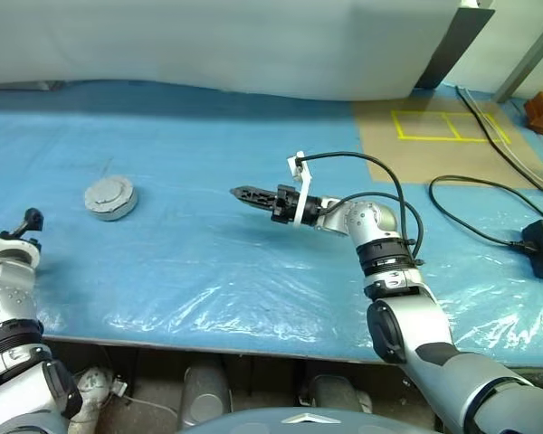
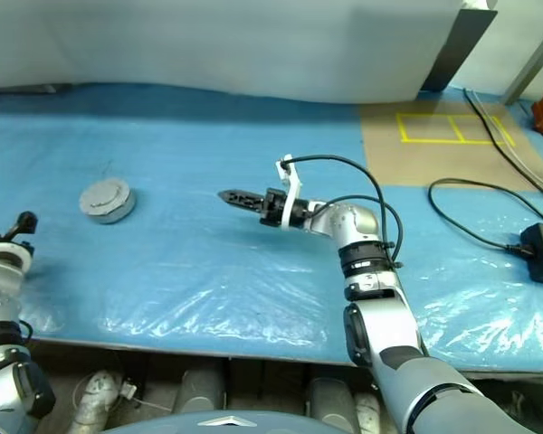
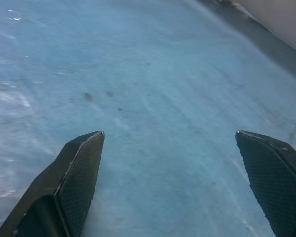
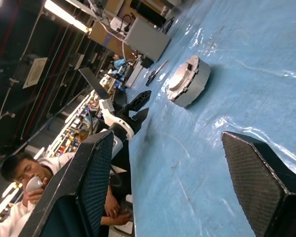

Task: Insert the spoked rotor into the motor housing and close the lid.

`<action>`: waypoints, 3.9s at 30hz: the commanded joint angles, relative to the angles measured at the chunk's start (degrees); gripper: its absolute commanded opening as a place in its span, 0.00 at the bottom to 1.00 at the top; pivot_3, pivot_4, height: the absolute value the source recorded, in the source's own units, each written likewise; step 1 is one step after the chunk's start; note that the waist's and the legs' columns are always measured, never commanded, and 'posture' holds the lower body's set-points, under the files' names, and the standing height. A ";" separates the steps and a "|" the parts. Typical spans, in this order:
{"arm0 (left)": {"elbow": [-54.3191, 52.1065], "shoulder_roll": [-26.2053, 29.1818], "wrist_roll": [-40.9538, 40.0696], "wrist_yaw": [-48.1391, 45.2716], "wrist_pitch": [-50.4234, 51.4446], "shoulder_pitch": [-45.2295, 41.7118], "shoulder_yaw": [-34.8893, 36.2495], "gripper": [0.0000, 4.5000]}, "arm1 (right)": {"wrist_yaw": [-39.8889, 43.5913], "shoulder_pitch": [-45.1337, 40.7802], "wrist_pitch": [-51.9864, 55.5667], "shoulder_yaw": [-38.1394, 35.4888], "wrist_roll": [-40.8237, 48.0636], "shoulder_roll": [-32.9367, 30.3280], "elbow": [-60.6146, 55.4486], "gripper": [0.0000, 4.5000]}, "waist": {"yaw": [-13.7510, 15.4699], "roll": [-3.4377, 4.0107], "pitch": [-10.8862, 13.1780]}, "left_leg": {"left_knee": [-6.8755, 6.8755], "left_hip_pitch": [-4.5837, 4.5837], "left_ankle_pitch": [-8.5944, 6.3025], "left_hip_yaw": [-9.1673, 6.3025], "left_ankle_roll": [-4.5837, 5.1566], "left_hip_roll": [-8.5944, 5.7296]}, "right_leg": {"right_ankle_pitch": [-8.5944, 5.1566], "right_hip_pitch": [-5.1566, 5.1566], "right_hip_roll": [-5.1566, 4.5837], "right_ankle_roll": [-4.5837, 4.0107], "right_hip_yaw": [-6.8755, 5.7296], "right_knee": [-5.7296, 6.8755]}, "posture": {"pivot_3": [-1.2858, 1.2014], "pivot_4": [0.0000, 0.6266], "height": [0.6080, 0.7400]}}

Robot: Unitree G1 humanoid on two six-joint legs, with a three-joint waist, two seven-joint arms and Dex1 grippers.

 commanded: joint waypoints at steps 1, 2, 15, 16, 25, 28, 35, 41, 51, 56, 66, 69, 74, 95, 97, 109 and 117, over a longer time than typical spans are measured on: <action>-9.02 1.51 -1.18 -1.91 0.44 0.02 1.33 1.00 | 1.27 -0.39 -0.54 -0.76 1.12 -0.62 -1.90 0.81 | -0.02 -0.08 -0.02 | 0.01 0.00 0.00 0.00 0.00 0.00 | 0.00 0.02 -0.02 0.00 -0.01 0.00 | 0.52 0.24 1.00; -12.32 1.30 -2.09 -2.66 1.29 -0.09 0.98 1.00 | 1.59 -0.30 -0.88 -0.55 0.95 -0.94 -2.38 0.81 | -0.03 -0.14 -0.02 | 0.03 0.00 0.00 0.00 0.00 0.02 | 0.00 0.02 -0.01 0.00 -0.01 0.00 | 0.52 0.24 1.00; -49.08 -6.11 -5.36 -6.71 14.96 -3.82 -19.87 1.00 | -1.69 -7.27 -21.15 -2.72 -6.04 -4.54 1.13 0.81 | -0.71 -0.20 -0.01 | 0.05 -0.06 0.00 0.06 0.00 0.04 | -0.01 -0.09 0.05 -0.03 -0.04 0.03 | 0.52 0.24 1.00; -50.30 -6.89 -4.23 -7.13 15.42 -2.85 -22.37 1.00 | -2.73 -6.70 -24.42 -1.87 -8.14 -5.09 0.24 0.81 | -0.78 -0.20 -0.01 | 0.02 -0.06 0.00 0.06 0.00 0.04 | -0.02 -0.09 0.06 -0.04 -0.03 0.01 | 0.52 0.24 1.00; -52.24 -18.20 5.94 -1.56 13.49 3.61 -31.65 1.00 | -18.43 6.45 -41.65 2.83 -22.68 -5.19 -10.94 0.81 | -1.29 -0.19 -0.01 | -0.01 -0.18 0.01 0.05 0.01 0.04 | -0.01 -0.13 0.06 -0.03 0.01 -0.08 | 0.52 0.24 1.00; -52.84 -21.35 8.84 1.27 11.47 4.28 -31.19 1.00 | -24.91 9.86 -41.67 2.43 -24.71 -3.43 -14.47 0.81 | -1.72 -0.18 0.00 | 0.03 -0.15 0.01 0.06 0.01 0.02 | 0.00 -0.13 0.06 -0.01 0.10 -0.08 | 0.52 0.24 1.00; -48.06 -21.65 17.57 1.88 6.95 -0.25 -32.72 1.00 | -33.76 10.15 -45.55 2.72 -29.02 -1.53 -13.80 0.81 | -1.88 -0.15 0.02 | 0.03 -0.06 0.01 0.07 0.02 -0.02 | 0.00 -0.13 0.07 0.01 0.21 -0.08 | 0.52 0.24 1.00; -48.44 -22.19 18.29 2.50 7.96 -1.67 -30.85 1.00 | -35.06 8.80 -47.54 3.44 -29.48 -0.23 -11.39 0.81 | -1.96 -0.14 0.02 | -0.05 -0.07 0.00 0.08 0.01 -0.07 | 0.04 -0.14 0.08 0.07 0.26 -0.12 | 0.52 0.24 1.00; -53.53 -21.71 15.75 3.00 14.14 -2.20 -28.89 1.00 | -38.34 5.76 -54.36 2.73 -29.28 3.55 -4.69 0.81 | -1.97 -0.08 0.06 | -0.08 -0.08 0.00 0.08 0.01 -0.07 | 0.04 -0.17 0.08 0.07 0.26 -0.12 | 0.52 0.24 1.00; -51.10 -20.89 16.85 2.26 13.86 -5.11 -28.54 1.00 | -38.75 4.66 -55.72 2.71 -29.49 4.38 -2.69 0.81 | -1.93 -0.07 0.06 | -0.06 -0.09 0.00 0.08 0.01 -0.07 | 0.04 -0.17 0.08 0.07 0.26 -0.12 | 0.52 0.24 1.00; -52.37 -24.45 19.11 4.44 12.49 -2.02 -29.57 1.00 | -37.34 2.85 -55.99 2.93 -29.64 2.88 0.72 0.81 | -1.95 -0.07 0.06 | -0.09 -0.13 0.00 0.07 0.01 -0.07 | 0.04 -0.19 0.08 0.08 0.24 -0.14 | 0.52 0.24 1.00; -53.40 -24.77 19.18 4.83 12.65 -1.17 -28.64 1.00 | -37.79 1.59 -55.90 3.07 -29.86 3.08 1.87 0.81 | -2.02 -0.07 0.06 | -0.09 -0.12 0.00 0.07 0.01 -0.07 | 0.04 -0.19 0.08 0.07 0.25 -0.13 | 0.52 0.24 1.00; -53.14 -25.02 19.60 5.03 12.16 -1.03 -28.60 1.00 | -37.46 1.15 -56.31 3.30 -30.31 2.35 2.89 0.81 | -1.98 -0.07 0.06 | -0.09 -0.14 0.00 0.08 0.01 -0.07 | 0.04 -0.19 0.08 0.07 0.25 -0.16 | 0.52 0.24 1.00; -43.06 -28.83 22.05 3.18 5.00 -7.12 -31.41 1.00 | -38.75 2.99 -53.53 2.70 -31.82 -3.07 -2.09 0.81 | -1.89 -0.06 0.07 | -0.10 -0.13 0.00 0.08 0.01 -0.08 | 0.04 -0.20 0.08 0.08 0.27 -0.16 | 0.52 0.24 1.00; -42.54 -29.35 22.13 3.06 4.56 -7.19 -31.69 1.00 | -38.87 3.26 -53.11 2.74 -32.00 -3.18 -2.48 0.81 | -1.87 -0.06 0.07 | -0.10 -0.14 0.00 0.08 0.01 -0.08 | 0.05 -0.20 0.08 0.08 0.27 -0.16 | 0.52 0.24 1.00; -40.11 -29.92 22.57 1.72 3.56 -8.56 -32.64 1.00 | -39.52 3.97 -51.85 2.49 -32.30 -3.74 -4.22 0.81 | -1.87 -0.06 0.07 | -0.10 -0.14 0.00 0.08 0.01 -0.09 | 0.05 -0.20 0.08 0.08 0.28 -0.16 | 0.52 0.24 1.00; -40.09 -32.51 22.54 1.87 2.53 -7.45 -33.18 1.00 | -39.29 5.82 -49.43 2.75 -32.62 -5.05 -7.74 0.81 | -1.85 -0.06 0.07 | -0.12 -0.16 0.00 0.08 0.01 -0.10 | 0.05 -0.20 0.08 0.08 0.28 -0.20 | 0.52 0.24 1.00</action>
